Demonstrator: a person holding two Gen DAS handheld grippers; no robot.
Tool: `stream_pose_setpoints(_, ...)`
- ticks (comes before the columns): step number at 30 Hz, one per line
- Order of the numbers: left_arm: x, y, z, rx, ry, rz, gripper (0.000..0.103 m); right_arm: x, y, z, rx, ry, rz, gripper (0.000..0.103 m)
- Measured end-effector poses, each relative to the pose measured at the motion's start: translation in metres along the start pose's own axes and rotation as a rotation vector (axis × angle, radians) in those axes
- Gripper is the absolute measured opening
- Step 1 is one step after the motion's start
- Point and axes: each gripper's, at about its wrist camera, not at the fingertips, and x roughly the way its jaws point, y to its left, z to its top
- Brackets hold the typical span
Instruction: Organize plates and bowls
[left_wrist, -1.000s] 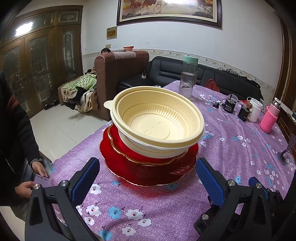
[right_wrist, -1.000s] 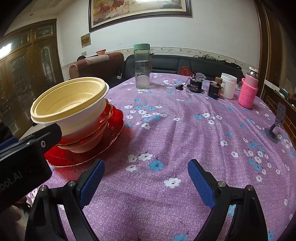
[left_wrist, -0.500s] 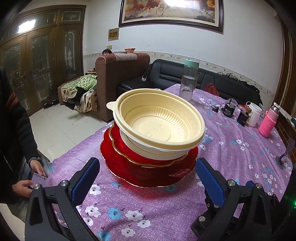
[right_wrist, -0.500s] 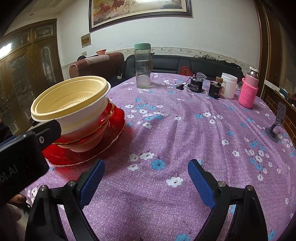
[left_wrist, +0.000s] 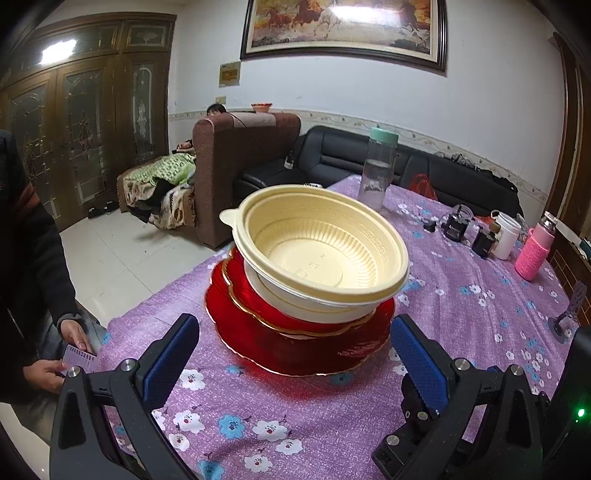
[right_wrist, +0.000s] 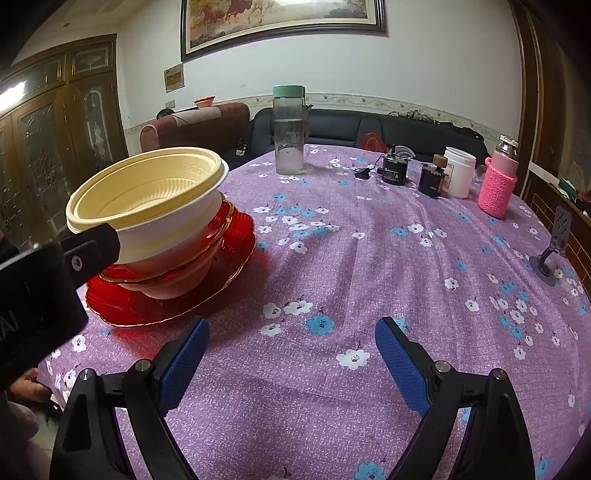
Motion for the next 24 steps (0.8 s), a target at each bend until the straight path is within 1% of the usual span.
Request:
stream_pose_setpoints(3,-0.007,0.002,0.001,-0.009,-0.041,0.009,0.103,-0.002,0.002,0.001,-0.002,-0.008,0.002,0.094)
stream_pose_setpoints(7,-0.028,0.01,0.004,-0.046,-0.155,0.056,0.103,-0.007,0.005,0.003,-0.007,-0.024,0.009,0.094)
stream_pose_setpoints(9,-0.038,0.016,0.005,-0.077,-0.196,0.086,0.103,-0.01,0.007,0.005,-0.015,-0.037,0.013,0.094)
stream_pose_setpoints(12,-0.051,0.021,0.01,-0.104,-0.258,0.093,0.103,-0.015,0.011,0.01,-0.03,-0.06,0.023,0.094)
stream_pose_setpoints(14,-0.055,0.02,0.016,-0.082,-0.278,0.09,0.103,-0.017,0.014,0.014,-0.04,-0.071,0.03,0.094)
stream_pose_setpoints(17,-0.054,0.02,0.022,-0.067,-0.254,0.054,0.103,-0.02,0.019,0.018,-0.053,-0.083,0.048,0.094)
stream_pose_setpoints(20,-0.045,0.024,0.024,-0.092,-0.182,0.03,0.103,-0.023,0.022,0.021,-0.063,-0.091,0.056,0.094)
stream_pose_setpoints(22,-0.036,0.027,0.024,-0.106,-0.134,0.024,0.103,-0.025,0.024,0.021,-0.068,-0.097,0.059,0.094)
stream_pose_setpoints(24,-0.031,0.027,0.022,-0.107,-0.108,0.034,0.103,-0.025,0.028,0.023,-0.085,-0.1,0.064,0.094)
